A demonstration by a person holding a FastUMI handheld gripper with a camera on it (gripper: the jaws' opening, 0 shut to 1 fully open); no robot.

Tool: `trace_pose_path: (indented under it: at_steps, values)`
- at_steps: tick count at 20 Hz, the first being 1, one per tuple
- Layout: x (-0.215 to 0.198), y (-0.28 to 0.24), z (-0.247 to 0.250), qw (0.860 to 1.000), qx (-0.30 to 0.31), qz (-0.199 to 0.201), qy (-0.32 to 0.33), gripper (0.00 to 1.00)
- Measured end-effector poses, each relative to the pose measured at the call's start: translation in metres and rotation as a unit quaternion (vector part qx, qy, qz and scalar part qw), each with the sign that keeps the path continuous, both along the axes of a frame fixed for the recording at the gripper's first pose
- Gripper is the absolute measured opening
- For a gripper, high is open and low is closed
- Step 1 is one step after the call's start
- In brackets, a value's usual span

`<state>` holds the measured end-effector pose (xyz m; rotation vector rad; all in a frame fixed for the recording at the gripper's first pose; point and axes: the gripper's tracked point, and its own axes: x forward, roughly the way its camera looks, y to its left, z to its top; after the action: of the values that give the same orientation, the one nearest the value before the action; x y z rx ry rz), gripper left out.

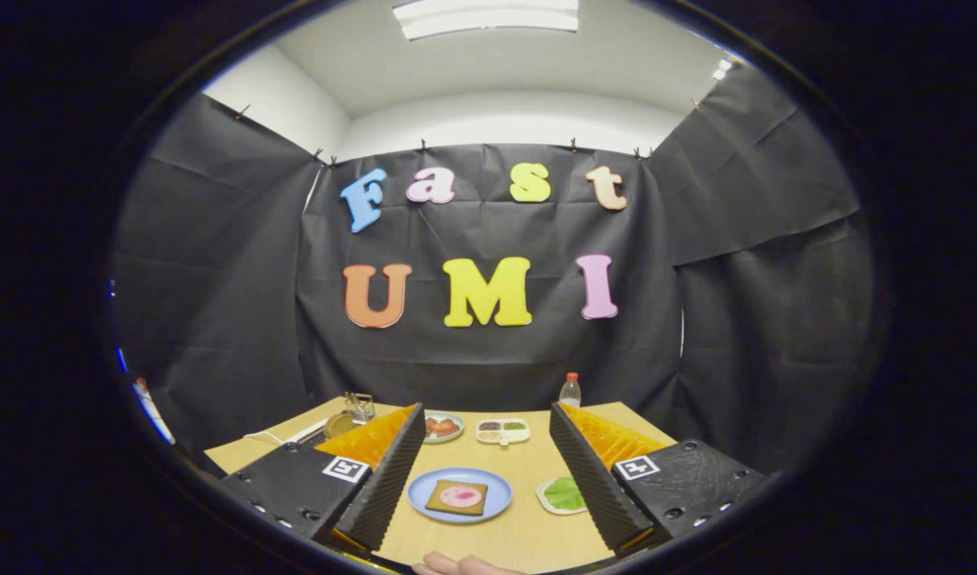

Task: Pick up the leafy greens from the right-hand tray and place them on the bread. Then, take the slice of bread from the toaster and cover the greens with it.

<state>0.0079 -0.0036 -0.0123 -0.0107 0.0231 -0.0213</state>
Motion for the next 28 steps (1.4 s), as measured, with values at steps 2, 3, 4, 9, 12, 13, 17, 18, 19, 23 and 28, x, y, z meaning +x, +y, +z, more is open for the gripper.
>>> trace_pose_path:
  at_steps: [2,3,4,9,12,13,17,18,19,23,28]
  values:
    - [0.001,-0.002,-0.004,1.000,-0.006,-0.003,0.002,0.96]
    - [0.002,-0.002,-0.006,1.000,-0.008,-0.001,0.006,0.96]
    - [0.002,-0.001,-0.008,1.000,-0.008,0.001,0.007,0.96]
    - [0.016,-0.020,-0.032,0.999,-0.018,-0.018,0.030,0.96]
    - [0.040,-0.036,-0.065,0.997,-0.028,-0.032,0.066,0.96]
    - [0.048,-0.044,-0.082,0.995,-0.028,-0.036,0.083,0.96]
    - [0.101,-0.078,-0.135,0.989,-0.039,-0.056,0.133,0.95]
    - [0.113,-0.089,-0.148,0.987,-0.043,-0.065,0.143,0.95]
    - [0.126,-0.100,-0.165,0.984,-0.050,-0.076,0.155,0.95]
    - [0.162,-0.143,-0.229,0.969,-0.030,-0.100,0.223,0.96]
    - [0.184,-0.174,-0.286,0.945,0.001,-0.111,0.307,0.96]
